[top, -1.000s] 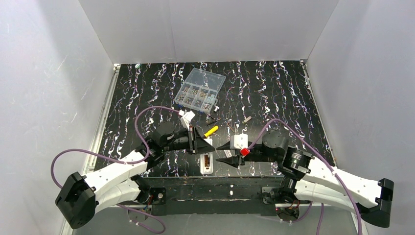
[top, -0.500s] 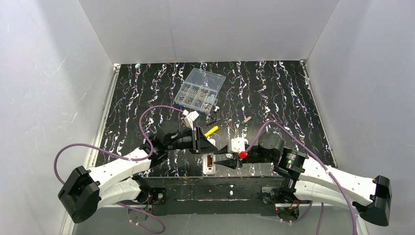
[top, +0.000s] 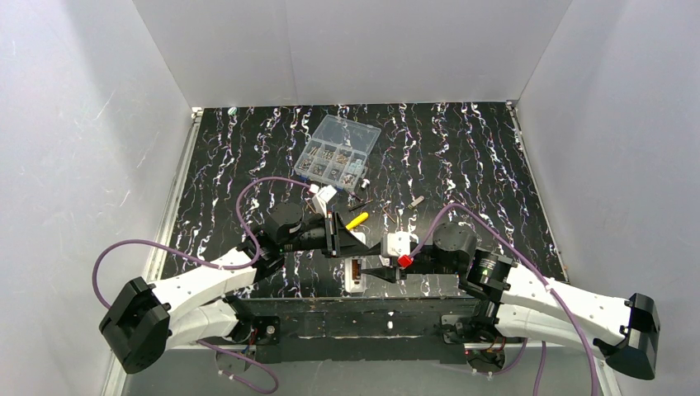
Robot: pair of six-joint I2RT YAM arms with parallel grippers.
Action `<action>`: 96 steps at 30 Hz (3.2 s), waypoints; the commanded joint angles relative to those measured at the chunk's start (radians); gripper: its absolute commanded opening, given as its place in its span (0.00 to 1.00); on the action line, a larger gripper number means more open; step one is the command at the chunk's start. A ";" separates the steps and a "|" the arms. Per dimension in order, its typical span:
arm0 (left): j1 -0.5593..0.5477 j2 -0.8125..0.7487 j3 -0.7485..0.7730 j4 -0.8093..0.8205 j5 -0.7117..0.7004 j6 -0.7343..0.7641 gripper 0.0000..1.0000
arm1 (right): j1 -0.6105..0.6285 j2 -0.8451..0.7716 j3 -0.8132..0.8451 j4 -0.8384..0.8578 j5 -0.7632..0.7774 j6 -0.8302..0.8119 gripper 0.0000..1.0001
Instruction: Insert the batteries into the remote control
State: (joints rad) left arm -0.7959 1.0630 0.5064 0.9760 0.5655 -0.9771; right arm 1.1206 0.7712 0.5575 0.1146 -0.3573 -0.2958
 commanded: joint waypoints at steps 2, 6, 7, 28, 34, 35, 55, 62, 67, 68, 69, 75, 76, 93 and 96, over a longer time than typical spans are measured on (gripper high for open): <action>-0.007 0.003 0.046 0.076 0.036 -0.010 0.00 | 0.004 -0.001 -0.010 0.063 0.038 -0.022 0.46; -0.008 0.007 0.046 0.088 0.036 -0.018 0.00 | 0.004 0.002 -0.013 0.061 0.040 -0.022 0.45; -0.007 0.007 0.045 0.090 0.036 -0.019 0.00 | 0.004 0.002 -0.015 0.061 0.038 -0.021 0.45; -0.008 0.006 0.046 0.100 0.034 -0.030 0.00 | 0.004 0.013 -0.020 0.052 0.037 -0.018 0.34; -0.009 0.013 0.046 0.114 0.032 -0.040 0.00 | 0.004 0.016 -0.014 0.033 0.035 -0.025 0.31; -0.008 0.013 0.045 0.114 0.031 -0.041 0.00 | 0.004 0.018 -0.014 0.030 0.034 -0.025 0.30; -0.008 -0.003 0.046 0.110 0.002 -0.035 0.00 | 0.004 0.035 -0.006 -0.041 -0.020 -0.027 0.20; -0.009 -0.012 0.048 0.108 -0.013 -0.032 0.00 | 0.004 0.049 -0.008 -0.052 -0.039 -0.018 0.17; -0.008 -0.015 0.050 0.108 -0.024 -0.034 0.00 | 0.004 0.066 -0.006 -0.075 -0.034 -0.021 0.13; -0.008 -0.017 0.050 0.109 -0.028 -0.034 0.00 | 0.005 0.066 -0.009 -0.080 -0.034 -0.023 0.13; -0.008 -0.019 0.048 0.111 -0.033 -0.035 0.00 | 0.005 0.067 -0.009 -0.085 -0.032 -0.025 0.12; -0.008 -0.025 0.047 0.117 -0.044 -0.038 0.00 | 0.006 0.059 -0.019 -0.109 -0.021 -0.033 0.11; -0.008 -0.026 0.046 0.120 -0.046 -0.040 0.00 | 0.007 0.059 -0.020 -0.113 -0.019 -0.035 0.11; -0.009 -0.018 0.049 0.169 -0.071 -0.110 0.00 | 0.019 0.024 -0.039 -0.207 0.037 -0.107 0.10; -0.008 -0.016 0.050 0.176 -0.075 -0.115 0.00 | 0.019 0.016 -0.045 -0.212 0.041 -0.109 0.09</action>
State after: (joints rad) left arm -0.8116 1.0866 0.5079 0.9970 0.4835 -1.0504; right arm 1.1290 0.7895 0.5404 0.0479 -0.3126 -0.4004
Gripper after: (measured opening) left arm 0.243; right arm 0.097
